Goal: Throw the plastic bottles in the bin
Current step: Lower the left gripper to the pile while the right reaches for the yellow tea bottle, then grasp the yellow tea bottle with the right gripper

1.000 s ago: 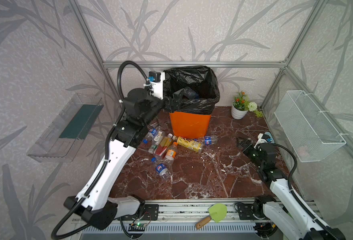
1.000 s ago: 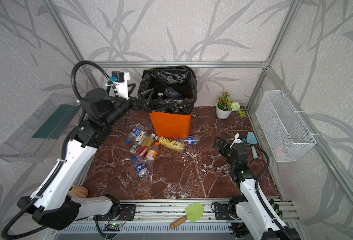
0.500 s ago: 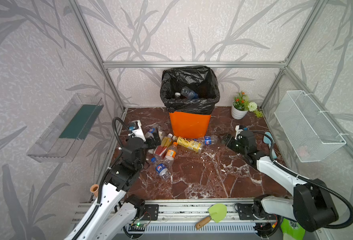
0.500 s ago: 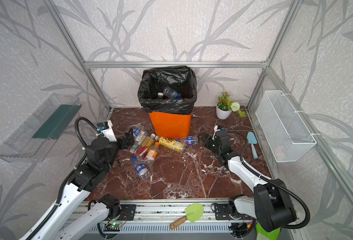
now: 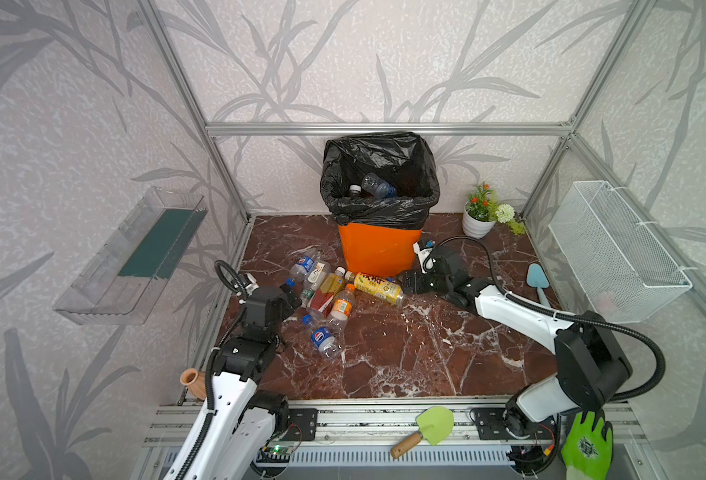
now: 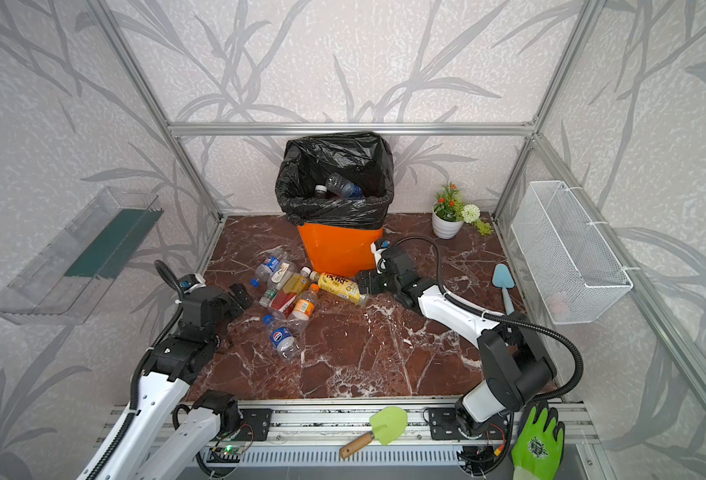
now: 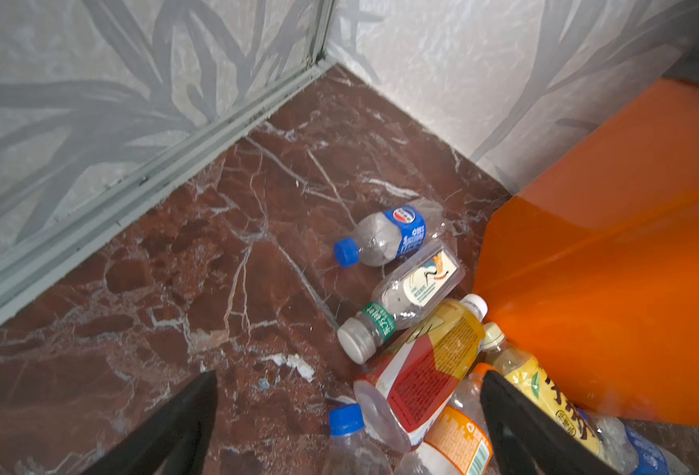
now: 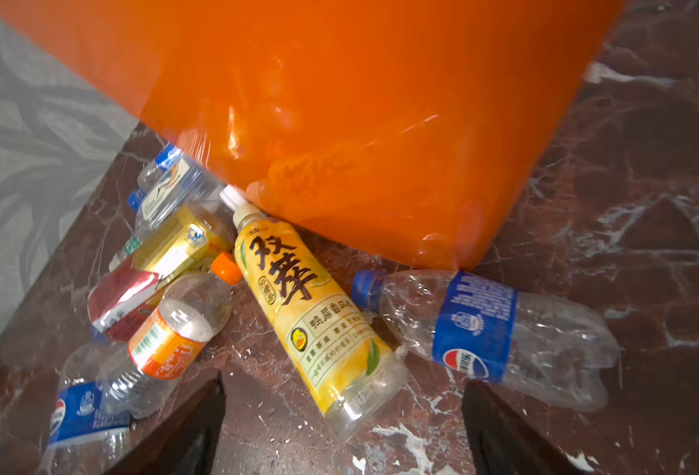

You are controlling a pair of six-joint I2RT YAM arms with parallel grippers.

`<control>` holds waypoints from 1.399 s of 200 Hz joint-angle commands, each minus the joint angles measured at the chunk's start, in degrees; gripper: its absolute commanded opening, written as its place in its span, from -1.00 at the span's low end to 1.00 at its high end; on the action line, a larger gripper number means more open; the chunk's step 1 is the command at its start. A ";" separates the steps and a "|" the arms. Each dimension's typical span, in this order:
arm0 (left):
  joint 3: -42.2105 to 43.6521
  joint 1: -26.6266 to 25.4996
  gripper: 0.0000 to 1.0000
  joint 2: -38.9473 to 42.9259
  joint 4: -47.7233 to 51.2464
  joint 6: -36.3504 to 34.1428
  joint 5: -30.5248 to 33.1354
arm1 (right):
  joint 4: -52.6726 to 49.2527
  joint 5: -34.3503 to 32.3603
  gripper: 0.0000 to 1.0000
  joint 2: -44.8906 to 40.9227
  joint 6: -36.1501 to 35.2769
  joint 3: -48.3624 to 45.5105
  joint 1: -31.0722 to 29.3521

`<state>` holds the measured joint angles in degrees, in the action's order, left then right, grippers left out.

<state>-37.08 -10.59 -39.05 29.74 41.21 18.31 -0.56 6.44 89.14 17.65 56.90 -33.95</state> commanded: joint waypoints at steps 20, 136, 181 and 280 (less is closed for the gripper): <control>3.37 0.64 0.99 1.05 1.54 5.36 -2.52 | -7.50 -4.25 0.81 4.67 -12.50 5.68 -3.14; 3.51 1.68 0.98 -0.12 1.55 3.61 -4.16 | -17.24 -3.45 0.73 20.41 -21.53 18.35 -6.72; 3.96 1.89 0.98 -0.40 1.60 3.45 -4.57 | -19.96 -5.08 0.67 23.79 -23.32 20.97 -8.75; 4.29 2.39 0.99 -0.13 1.81 2.82 -5.28 | -26.39 -8.69 0.33 28.35 -24.29 26.91 -9.74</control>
<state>-33.47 -8.56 -39.46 30.50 44.56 12.84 -25.21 -1.54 117.91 -5.93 83.94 -43.51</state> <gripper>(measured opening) 0.992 0.715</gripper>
